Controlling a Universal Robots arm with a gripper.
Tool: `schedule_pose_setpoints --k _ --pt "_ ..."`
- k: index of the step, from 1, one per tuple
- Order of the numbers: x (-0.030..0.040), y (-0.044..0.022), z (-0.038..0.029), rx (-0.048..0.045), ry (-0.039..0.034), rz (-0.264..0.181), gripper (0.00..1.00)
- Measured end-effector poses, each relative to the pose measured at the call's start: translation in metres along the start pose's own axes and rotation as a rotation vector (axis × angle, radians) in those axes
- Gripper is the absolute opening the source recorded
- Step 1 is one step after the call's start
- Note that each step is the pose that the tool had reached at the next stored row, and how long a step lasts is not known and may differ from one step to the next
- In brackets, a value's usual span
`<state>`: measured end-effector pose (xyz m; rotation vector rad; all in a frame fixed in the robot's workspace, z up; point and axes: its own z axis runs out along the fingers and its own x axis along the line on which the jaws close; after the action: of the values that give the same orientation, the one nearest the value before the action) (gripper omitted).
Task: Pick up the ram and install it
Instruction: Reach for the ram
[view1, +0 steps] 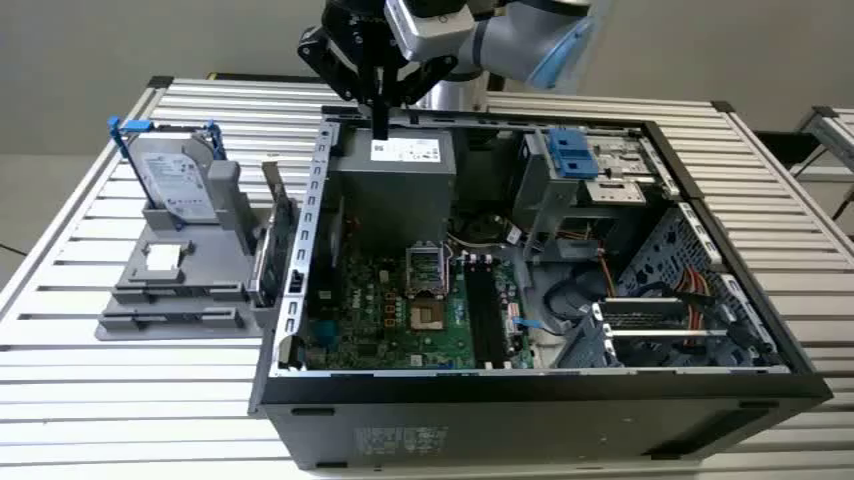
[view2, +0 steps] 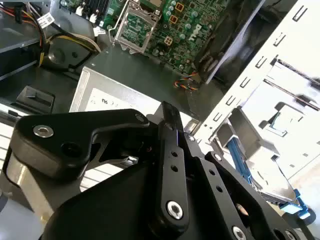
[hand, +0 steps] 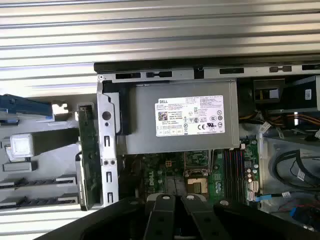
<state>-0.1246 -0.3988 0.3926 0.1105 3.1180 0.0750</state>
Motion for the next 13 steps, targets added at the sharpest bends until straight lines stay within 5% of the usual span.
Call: schedule_pose_setpoints --k 13 --pt "-0.0003 0.0 0.0 0.0 0.0 0.0 0.0"
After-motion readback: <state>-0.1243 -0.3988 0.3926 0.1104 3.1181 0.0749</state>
